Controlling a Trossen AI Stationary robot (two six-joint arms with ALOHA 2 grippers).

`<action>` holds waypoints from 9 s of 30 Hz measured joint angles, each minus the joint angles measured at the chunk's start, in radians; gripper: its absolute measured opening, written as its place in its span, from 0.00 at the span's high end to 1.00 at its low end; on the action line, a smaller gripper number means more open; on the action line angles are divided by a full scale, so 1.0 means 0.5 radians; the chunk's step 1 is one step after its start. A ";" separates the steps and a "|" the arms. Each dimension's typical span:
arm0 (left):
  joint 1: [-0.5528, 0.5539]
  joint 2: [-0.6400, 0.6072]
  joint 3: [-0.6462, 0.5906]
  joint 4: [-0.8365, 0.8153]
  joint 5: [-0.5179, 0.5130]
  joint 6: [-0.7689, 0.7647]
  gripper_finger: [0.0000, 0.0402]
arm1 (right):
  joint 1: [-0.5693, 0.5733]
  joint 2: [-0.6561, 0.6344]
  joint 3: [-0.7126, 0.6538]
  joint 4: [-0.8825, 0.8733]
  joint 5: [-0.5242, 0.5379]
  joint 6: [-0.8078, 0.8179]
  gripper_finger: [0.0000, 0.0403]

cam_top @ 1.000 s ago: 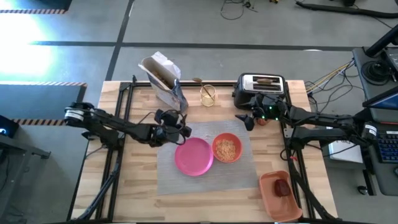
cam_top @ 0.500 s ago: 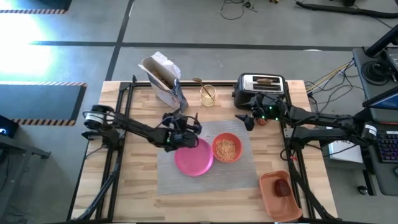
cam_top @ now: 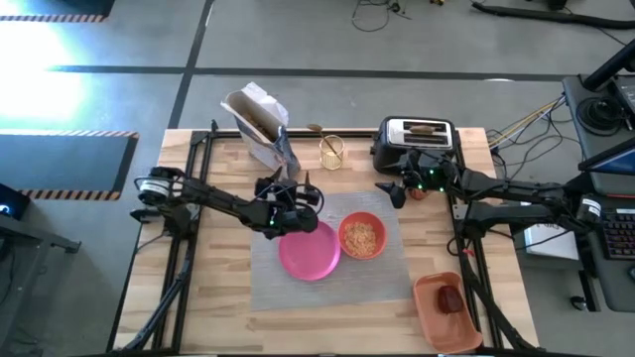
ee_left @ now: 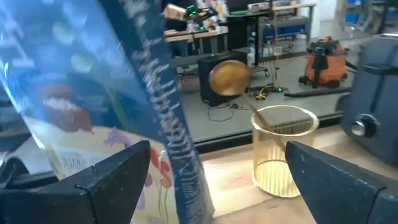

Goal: Arrange a breakfast setting
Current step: Pour the cereal from the blue cereal box into the orange bowl on the gray table mat

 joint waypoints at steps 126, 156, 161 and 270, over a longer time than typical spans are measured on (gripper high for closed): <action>-0.033 0.346 0.507 -2.371 0.741 -2.064 0.09 | 0.000 0.000 0.000 0.000 0.000 0.000 0.23; -0.049 0.344 0.536 -2.788 0.642 -2.394 0.01 | 0.000 0.000 0.000 0.000 0.000 0.000 0.23; -0.056 0.344 0.525 -2.850 0.678 -2.376 0.01 | 0.000 0.000 0.000 0.001 0.000 0.000 0.23; 0.264 0.353 -0.100 -2.529 0.469 -2.978 0.45 | 0.000 0.000 0.000 0.000 0.000 0.000 0.23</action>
